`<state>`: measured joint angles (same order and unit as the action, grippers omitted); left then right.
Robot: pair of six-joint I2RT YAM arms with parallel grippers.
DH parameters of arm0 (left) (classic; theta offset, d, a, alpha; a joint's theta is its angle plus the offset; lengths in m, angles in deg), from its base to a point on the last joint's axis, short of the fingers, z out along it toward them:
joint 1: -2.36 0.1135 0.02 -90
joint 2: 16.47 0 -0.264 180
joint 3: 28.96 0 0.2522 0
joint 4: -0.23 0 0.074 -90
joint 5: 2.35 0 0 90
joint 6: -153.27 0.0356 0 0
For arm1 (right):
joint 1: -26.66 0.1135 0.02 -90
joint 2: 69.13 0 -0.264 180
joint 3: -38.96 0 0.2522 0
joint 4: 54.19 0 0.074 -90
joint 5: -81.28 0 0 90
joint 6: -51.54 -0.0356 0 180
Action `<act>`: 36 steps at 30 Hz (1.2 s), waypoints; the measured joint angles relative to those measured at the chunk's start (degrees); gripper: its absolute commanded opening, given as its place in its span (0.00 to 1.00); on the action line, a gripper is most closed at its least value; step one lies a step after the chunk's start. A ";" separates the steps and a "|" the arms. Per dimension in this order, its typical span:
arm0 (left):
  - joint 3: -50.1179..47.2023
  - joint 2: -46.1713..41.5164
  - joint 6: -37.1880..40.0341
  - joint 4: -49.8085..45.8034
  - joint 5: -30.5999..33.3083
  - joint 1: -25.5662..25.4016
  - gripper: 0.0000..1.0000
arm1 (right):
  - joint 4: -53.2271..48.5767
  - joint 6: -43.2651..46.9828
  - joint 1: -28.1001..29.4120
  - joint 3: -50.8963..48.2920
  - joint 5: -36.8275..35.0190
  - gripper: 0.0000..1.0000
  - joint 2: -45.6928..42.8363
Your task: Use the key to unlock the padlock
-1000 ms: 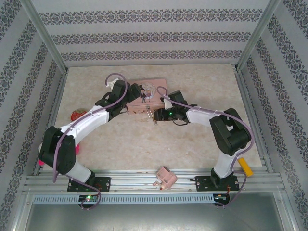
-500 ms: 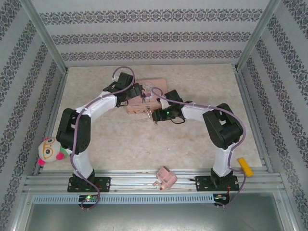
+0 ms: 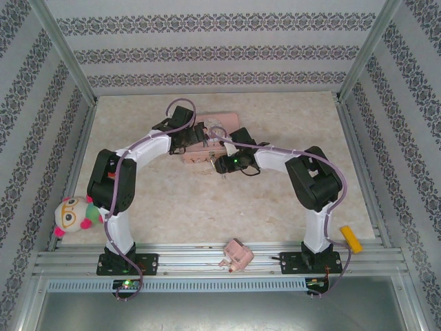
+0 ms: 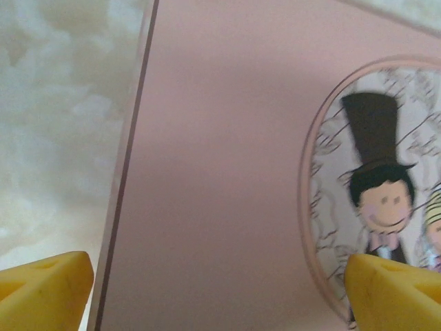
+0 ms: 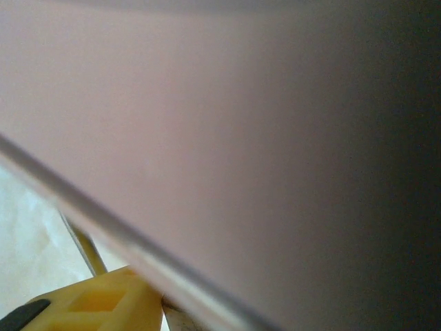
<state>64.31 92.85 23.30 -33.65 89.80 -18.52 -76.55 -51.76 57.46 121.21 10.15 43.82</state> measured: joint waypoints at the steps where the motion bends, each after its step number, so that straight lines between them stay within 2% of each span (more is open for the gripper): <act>1: -0.66 -0.24 -0.42 1.01 -0.31 0.00 0.91 | -0.39 0.02 0.24 0.24 -1.22 0.47 0.11; 6: -5.44 -3.06 -2.78 4.09 -2.12 0.00 0.89 | -1.53 -0.02 1.05 0.52 -6.05 0.44 0.15; 11: -10.84 -6.36 -5.75 7.13 -3.30 -0.42 0.88 | -1.64 0.02 1.33 0.46 -7.13 0.30 0.09; 14: -13.14 -7.67 -7.48 8.87 -3.43 -1.18 0.87 | -1.36 0.02 1.33 0.17 -7.21 0.27 -0.17; 21: -17.70 -10.40 -11.37 11.89 -3.37 -3.56 0.85 | -1.49 -0.48 1.33 -2.51 -7.50 0.14 -2.49; 25: -19.63 -11.80 -13.07 12.70 -2.80 -5.35 0.85 | -2.27 -1.95 1.20 -4.15 -7.45 0.01 -3.98; 32: -23.26 -15.87 -16.11 12.85 -1.42 -8.92 0.90 | -1.84 -7.30 1.18 -7.61 -6.34 0.00 -7.06; 35: -24.50 -18.29 -17.35 12.79 0.39 -10.60 0.99 | -1.33 -9.57 1.18 -9.60 -6.19 0.00 -8.68; 36: -24.79 -19.23 -17.62 12.63 1.38 -11.32 0.99 | -1.20 -10.40 1.18 -10.32 -6.19 0.00 -9.33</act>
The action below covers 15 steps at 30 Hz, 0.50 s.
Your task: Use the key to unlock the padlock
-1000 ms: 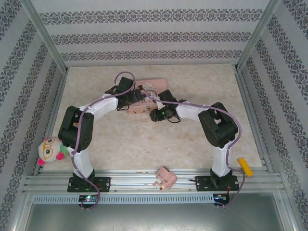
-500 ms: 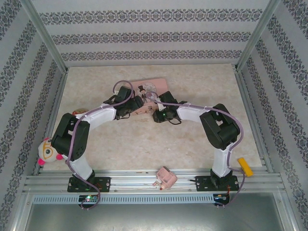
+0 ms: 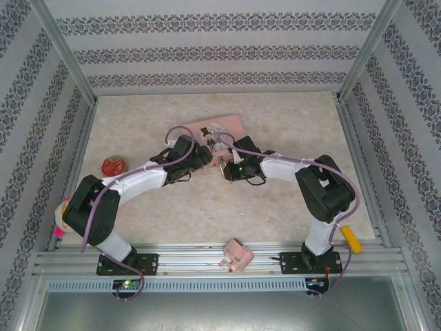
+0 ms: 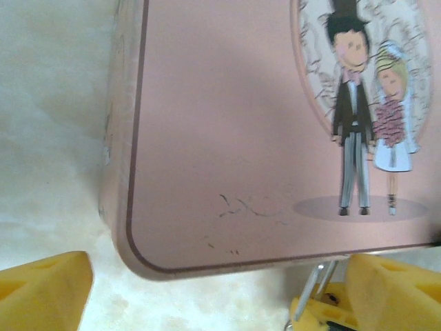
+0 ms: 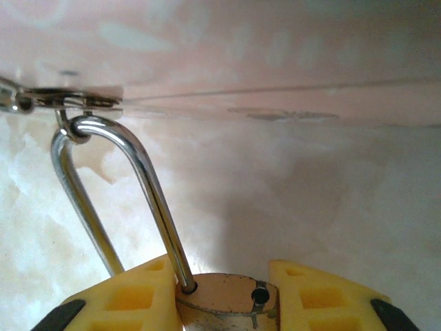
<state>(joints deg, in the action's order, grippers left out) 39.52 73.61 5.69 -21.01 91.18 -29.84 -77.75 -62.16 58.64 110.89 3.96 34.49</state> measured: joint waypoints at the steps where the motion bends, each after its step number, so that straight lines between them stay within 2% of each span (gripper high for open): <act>1: -0.17 -0.85 -0.31 -0.04 0.98 -0.68 0.99 | 0.07 -0.50 0.00 -0.66 0.00 0.00 -0.66; 8: -1.88 -6.21 -0.09 0.68 7.63 -3.34 0.99 | 1.11 -4.20 0.00 -4.17 0.04 0.00 -3.54; 15: 0.42 -3.19 4.20 -0.59 13.18 -3.39 0.99 | 4.24 -10.67 0.02 -6.25 1.27 0.00 -4.70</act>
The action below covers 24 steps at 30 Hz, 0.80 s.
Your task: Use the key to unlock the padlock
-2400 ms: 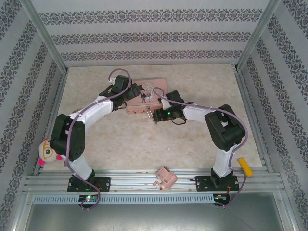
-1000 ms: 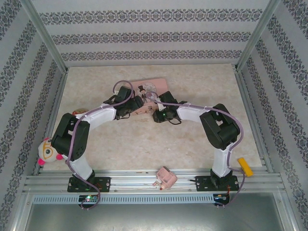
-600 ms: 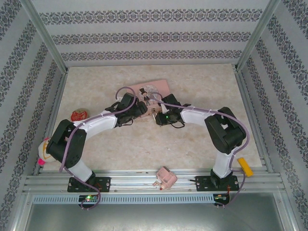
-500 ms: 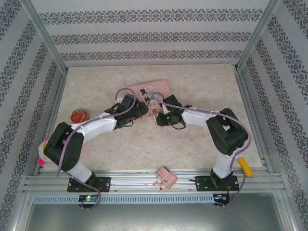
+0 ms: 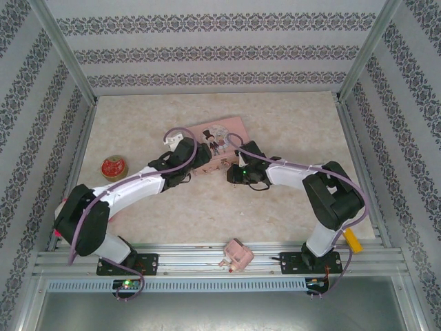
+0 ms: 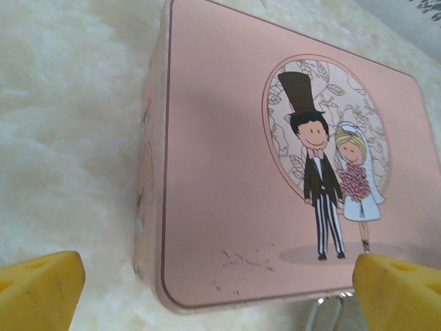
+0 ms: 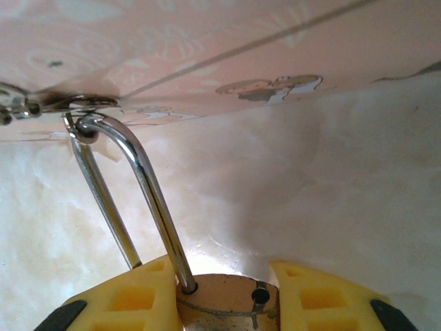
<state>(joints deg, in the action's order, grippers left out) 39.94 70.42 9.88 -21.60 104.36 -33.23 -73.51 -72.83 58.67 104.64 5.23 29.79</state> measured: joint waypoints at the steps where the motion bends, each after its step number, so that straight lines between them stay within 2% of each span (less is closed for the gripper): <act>1: 0.85 0.96 0.55 -0.31 0.39 -0.02 0.99 | 0.52 -1.03 0.00 -0.35 0.37 0.00 -0.09; 8: 2.47 4.66 2.82 -0.55 0.74 -0.04 0.99 | 5.70 -8.63 -0.02 -3.87 2.01 0.00 -1.07; 24: 2.47 5.31 5.14 -0.72 0.74 -0.04 0.99 | 18.51 -20.59 0.02 -10.08 4.81 0.00 -1.42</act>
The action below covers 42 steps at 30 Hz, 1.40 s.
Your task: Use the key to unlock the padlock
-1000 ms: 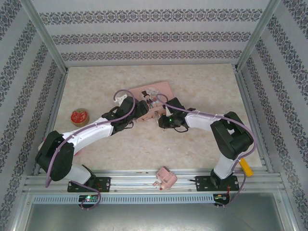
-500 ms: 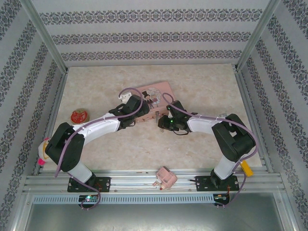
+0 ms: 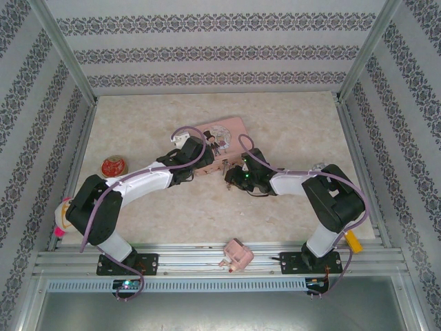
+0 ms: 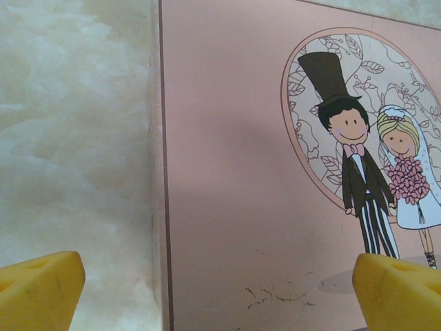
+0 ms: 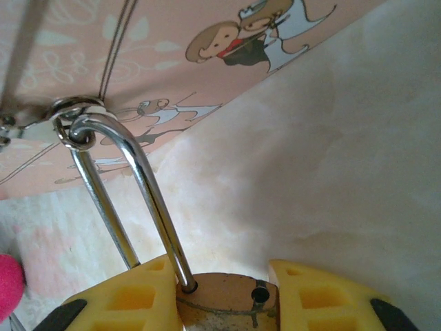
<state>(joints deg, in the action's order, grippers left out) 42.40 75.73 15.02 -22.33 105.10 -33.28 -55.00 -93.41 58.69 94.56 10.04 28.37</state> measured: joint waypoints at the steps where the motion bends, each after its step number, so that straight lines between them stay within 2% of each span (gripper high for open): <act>1: 0.00 0.07 0.31 -0.11 -0.02 0.00 0.99 | 0.37 -0.35 0.00 -0.15 0.00 0.00 0.00; 8: 3.43 3.06 4.85 -5.01 -0.04 0.00 0.99 | 3.08 -2.60 0.15 -2.12 -1.77 0.00 -0.59; 15: 8.44 6.27 9.81 -10.03 -0.50 -0.02 0.99 | 6.34 -5.86 3.34 -4.22 -7.52 0.00 -1.81; 28: 4.96 4.02 13.60 -6.32 -5.22 0.00 0.99 | 5.03 -10.73 7.87 -5.95 -17.51 0.00 -4.90; 42: -1.14 0.66 17.14 0.37 -7.34 0.00 0.99 | 4.48 -12.61 8.37 -5.97 -19.82 0.00 -4.90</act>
<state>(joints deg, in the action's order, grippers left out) 41.27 76.39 32.16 -21.95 97.76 -33.28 -50.52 -106.03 67.06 88.60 -9.78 23.47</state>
